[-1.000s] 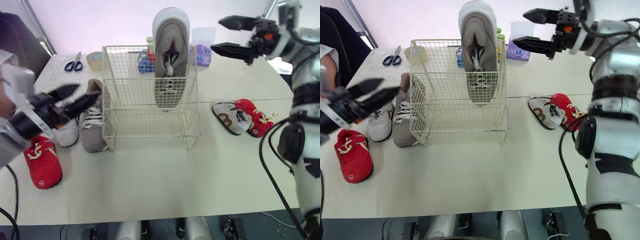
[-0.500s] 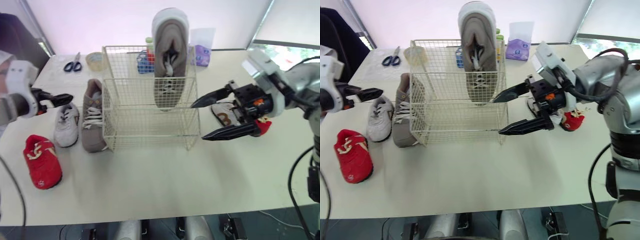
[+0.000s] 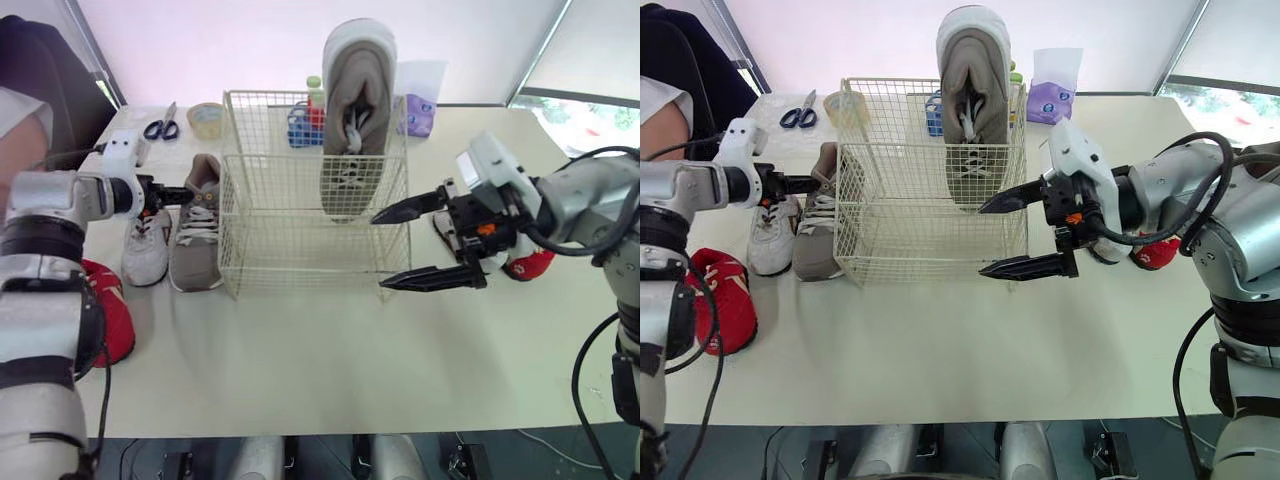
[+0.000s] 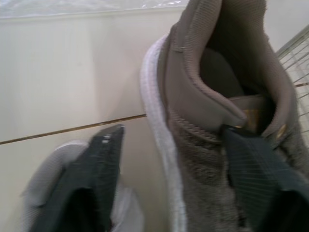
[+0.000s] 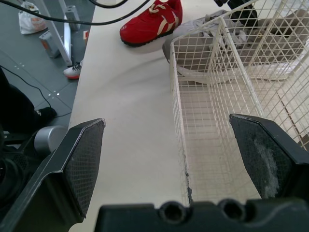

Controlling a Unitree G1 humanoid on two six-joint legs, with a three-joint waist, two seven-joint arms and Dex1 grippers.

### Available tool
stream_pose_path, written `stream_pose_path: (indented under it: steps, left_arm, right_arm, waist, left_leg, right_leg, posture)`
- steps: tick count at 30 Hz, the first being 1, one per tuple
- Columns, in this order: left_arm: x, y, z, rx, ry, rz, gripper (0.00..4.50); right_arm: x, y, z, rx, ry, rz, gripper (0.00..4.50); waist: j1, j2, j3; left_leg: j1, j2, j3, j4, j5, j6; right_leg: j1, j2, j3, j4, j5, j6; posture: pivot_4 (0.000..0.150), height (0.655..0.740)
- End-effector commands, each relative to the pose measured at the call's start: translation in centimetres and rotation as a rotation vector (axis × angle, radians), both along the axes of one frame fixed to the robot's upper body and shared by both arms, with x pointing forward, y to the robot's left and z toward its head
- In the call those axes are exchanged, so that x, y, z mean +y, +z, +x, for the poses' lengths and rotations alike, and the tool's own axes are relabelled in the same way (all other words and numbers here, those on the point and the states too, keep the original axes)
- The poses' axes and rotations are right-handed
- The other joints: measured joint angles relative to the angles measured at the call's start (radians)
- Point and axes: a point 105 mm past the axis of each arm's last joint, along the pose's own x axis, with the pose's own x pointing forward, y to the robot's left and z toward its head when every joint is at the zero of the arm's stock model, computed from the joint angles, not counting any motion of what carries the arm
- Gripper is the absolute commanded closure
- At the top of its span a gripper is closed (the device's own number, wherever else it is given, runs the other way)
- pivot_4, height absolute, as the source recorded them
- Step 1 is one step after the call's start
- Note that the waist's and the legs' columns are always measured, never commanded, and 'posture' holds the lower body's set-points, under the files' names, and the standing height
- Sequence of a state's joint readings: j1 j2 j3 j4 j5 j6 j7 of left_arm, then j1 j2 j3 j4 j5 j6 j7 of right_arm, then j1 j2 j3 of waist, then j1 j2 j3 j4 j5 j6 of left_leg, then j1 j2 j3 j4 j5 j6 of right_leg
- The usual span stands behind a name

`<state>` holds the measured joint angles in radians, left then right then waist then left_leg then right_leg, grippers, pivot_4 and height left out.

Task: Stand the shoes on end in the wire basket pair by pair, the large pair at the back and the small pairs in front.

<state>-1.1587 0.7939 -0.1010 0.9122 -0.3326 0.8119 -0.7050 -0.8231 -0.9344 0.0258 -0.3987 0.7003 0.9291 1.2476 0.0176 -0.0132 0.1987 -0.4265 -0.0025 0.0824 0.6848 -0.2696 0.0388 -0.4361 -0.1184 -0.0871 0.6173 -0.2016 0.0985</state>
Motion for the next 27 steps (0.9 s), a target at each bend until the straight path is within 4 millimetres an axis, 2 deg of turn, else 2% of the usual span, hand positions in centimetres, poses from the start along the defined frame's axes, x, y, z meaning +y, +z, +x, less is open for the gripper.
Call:
stream_pose_path:
  steps: [1,3,4,12,16,21,24,27]
  left_arm:
    - [-0.2,0.0,0.4,-0.011,-0.007,0.027,3.25]
    - [-0.4,0.2,0.5,-0.022,-0.015,0.020,4.28]
    - [-0.5,0.5,0.6,-0.034,-0.015,0.007,4.46]
    - [0.7,4.1,-0.2,-0.124,0.036,-0.142,4.46]
    - [0.6,4.9,-1.1,-0.131,0.030,-0.199,3.08]
    - [0.3,5.7,-1.3,-0.144,0.039,-0.214,0.56]
    - [0.1,5.4,-1.2,-0.124,0.046,-0.191,0.56]
    - [0.4,3.8,-0.6,-0.091,0.074,-0.155,0.56]
  right_arm:
    - [-0.2,1.1,-0.1,-0.059,-0.008,0.019,0.00]
    - [-0.1,1.1,-0.1,-0.063,-0.009,0.018,0.00]
    - [-0.1,1.2,-0.2,-0.066,-0.009,0.019,0.00]
    - [-0.7,1.1,-0.2,-0.093,-0.013,0.021,0.00]
    - [-0.7,1.2,-0.3,-0.102,-0.006,0.029,0.00]
    - [-0.6,1.4,-0.3,-0.116,0.003,0.043,0.00]
    - [-0.6,1.2,-0.5,-0.118,0.006,0.040,0.00]
    - [-1.0,1.3,-1.4,-0.097,0.015,0.008,0.00]
  waist:
    - [0.000,0.000,0.000]
    - [-0.002,0.000,0.000]
    - [-0.002,0.000,0.000]
    - [-0.006,-0.002,0.000]
    - [-0.008,-0.002,0.000]
    - [-0.005,-0.002,0.000]
    - [-0.005,-0.002,0.000]
    - [-0.005,-0.002,0.000]
  left_leg:
    - [0.000,0.000,0.000,0.000,0.000,0.000]
    - [0.001,0.000,0.000,0.000,0.000,0.000]
    - [0.001,0.000,-0.001,0.000,0.000,0.000]
    - [-0.001,0.000,-0.001,0.000,0.000,0.000]
    - [-0.001,0.000,0.000,0.000,0.002,-0.003]
    - [-0.001,0.000,0.000,0.000,0.001,-0.002]
    - [0.000,0.000,0.000,0.000,0.002,-0.002]
    - [0.000,0.000,0.000,0.000,0.002,-0.003]
  right_leg:
    - [0.000,0.000,0.000,0.000,0.000,0.000]
    - [0.000,0.000,0.000,0.001,0.000,0.000]
    - [0.000,0.000,0.000,0.002,0.000,0.000]
    - [-0.001,0.000,-0.001,0.001,0.000,0.000]
    - [-0.001,0.000,-0.001,0.001,0.000,0.000]
    - [0.000,0.000,-0.001,0.001,0.000,0.000]
    - [0.000,0.000,-0.001,0.001,0.000,0.001]
    - [0.000,0.000,-0.001,0.000,0.000,0.001]
  posture:
    - [0.150,0.7400]
    - [0.150,0.7400]
    - [0.150,0.7400]
    - [0.150,0.7400]
    - [0.150,0.7400]
    - [0.150,0.7400]
    - [0.150,0.7400]
    - [0.150,0.7400]
